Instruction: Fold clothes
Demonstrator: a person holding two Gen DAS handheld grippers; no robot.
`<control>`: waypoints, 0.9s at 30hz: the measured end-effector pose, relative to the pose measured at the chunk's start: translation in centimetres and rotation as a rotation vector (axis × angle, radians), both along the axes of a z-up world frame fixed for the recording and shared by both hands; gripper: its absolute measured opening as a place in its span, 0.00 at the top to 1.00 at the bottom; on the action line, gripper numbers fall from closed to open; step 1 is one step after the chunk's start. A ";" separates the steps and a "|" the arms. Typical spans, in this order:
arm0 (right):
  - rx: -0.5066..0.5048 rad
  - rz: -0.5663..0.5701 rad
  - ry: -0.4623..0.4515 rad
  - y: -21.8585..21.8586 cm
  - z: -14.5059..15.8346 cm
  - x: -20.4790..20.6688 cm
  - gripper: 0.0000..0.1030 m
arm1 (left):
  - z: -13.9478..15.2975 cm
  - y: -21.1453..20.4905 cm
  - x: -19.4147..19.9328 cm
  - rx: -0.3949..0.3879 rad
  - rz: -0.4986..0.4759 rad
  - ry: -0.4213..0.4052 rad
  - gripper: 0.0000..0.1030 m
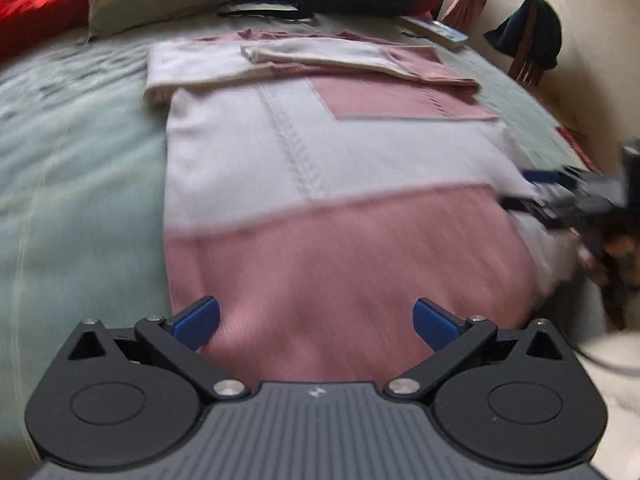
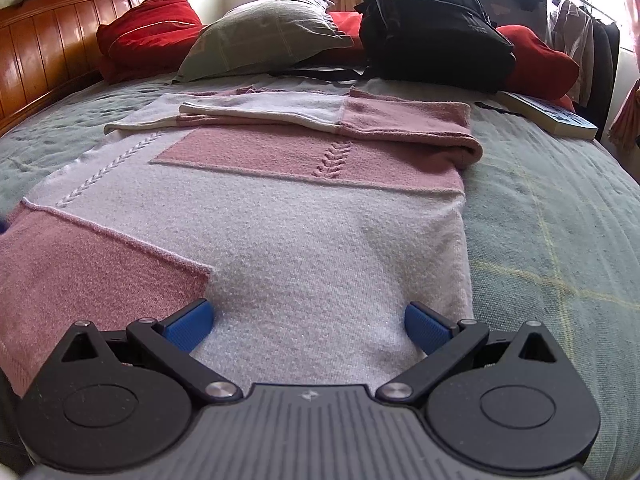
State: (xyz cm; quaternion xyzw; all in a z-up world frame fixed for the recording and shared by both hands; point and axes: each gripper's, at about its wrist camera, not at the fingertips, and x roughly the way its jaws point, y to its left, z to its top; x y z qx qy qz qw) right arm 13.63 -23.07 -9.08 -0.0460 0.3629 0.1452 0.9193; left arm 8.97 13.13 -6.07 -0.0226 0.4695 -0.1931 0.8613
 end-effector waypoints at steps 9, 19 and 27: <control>-0.007 -0.007 0.002 0.2 0.1 -0.1 0.00 | -3.0 0.9 -6.4 0.007 0.107 0.170 0.01; -0.008 0.061 -0.023 1.1 3.0 -1.8 0.00 | 3.0 -2.4 -4.4 0.054 0.002 -0.137 0.01; -0.020 0.181 0.018 2.4 1.8 -3.1 0.00 | -0.4 -6.0 -0.6 0.066 0.000 -0.187 0.01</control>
